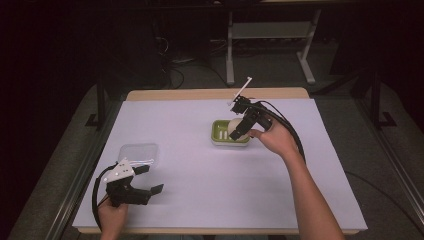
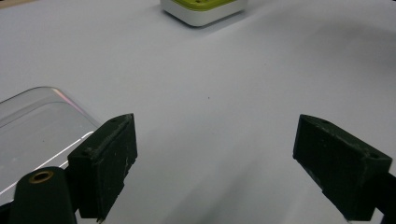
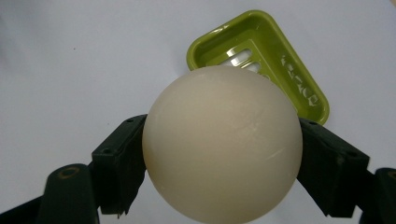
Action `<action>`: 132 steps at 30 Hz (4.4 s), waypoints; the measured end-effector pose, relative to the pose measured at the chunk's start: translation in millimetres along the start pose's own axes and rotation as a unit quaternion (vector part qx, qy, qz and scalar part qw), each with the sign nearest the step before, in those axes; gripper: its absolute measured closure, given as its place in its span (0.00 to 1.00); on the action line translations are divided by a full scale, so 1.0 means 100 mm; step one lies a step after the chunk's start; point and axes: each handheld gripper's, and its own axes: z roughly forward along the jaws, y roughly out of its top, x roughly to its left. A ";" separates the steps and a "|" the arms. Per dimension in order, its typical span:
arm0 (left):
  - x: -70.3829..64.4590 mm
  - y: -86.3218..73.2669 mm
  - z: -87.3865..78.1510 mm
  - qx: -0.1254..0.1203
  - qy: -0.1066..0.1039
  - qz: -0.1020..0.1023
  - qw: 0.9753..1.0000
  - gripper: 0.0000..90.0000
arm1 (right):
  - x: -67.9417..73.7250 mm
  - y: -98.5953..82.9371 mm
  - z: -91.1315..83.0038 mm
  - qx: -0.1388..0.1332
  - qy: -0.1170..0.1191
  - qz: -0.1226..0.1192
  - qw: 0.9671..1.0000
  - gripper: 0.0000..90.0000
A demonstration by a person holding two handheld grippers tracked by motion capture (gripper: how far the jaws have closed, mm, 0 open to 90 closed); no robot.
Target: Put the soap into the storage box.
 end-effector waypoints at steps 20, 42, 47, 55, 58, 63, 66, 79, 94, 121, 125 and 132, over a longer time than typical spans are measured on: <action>0.01 0.00 -0.01 -0.002 -0.001 0.002 1.000 0.14 | -0.23 0.24 0.17 -0.006 -0.008 0.035 0.999 0.25; 0.00 -0.01 -0.01 -0.008 -0.001 -0.007 1.000 0.14 | -0.32 0.31 0.41 0.001 -0.026 0.070 0.997 0.25; 0.00 -0.01 -0.01 -0.008 -0.001 -0.007 1.000 0.14 | -0.33 0.30 0.43 -0.004 -0.020 0.080 0.997 0.25; 0.00 -0.01 -0.02 -0.010 -0.001 -0.008 1.000 0.14 | -0.34 0.29 0.46 0.005 -0.025 0.083 0.996 0.25; 0.00 -0.01 -0.01 -0.010 -0.001 -0.008 1.000 0.14 | -0.33 0.28 0.47 0.009 -0.025 0.087 0.996 0.25; 0.00 0.00 -0.01 -0.009 -0.002 -0.002 1.000 0.14 | -0.34 0.26 0.47 0.014 -0.026 0.090 0.995 0.25; 0.00 0.00 -0.01 -0.009 -0.002 -0.001 1.000 0.14 | -0.34 0.25 0.46 0.014 -0.026 0.090 0.995 0.25; 0.00 -0.01 -0.02 -0.010 -0.001 -0.007 1.000 0.14 | -0.37 0.20 0.58 0.013 -0.024 0.104 0.994 0.25; 0.00 -0.01 -0.02 -0.011 -0.002 -0.007 1.000 0.14 | -0.38 0.19 0.80 0.024 -0.017 0.116 0.993 0.24; 0.01 -0.01 -0.03 -0.010 -0.001 -0.003 1.000 0.14 | -0.38 0.21 0.98 0.037 -0.017 0.129 0.991 0.24; 0.01 -0.01 -0.02 -0.011 -0.001 -0.005 1.000 0.14 | -0.37 0.21 0.98 0.041 -0.019 0.129 0.991 0.24; 0.01 -0.01 -0.02 -0.010 -0.001 -0.004 1.000 0.14 | -0.36 0.22 0.89 0.013 -0.019 0.133 0.991 0.28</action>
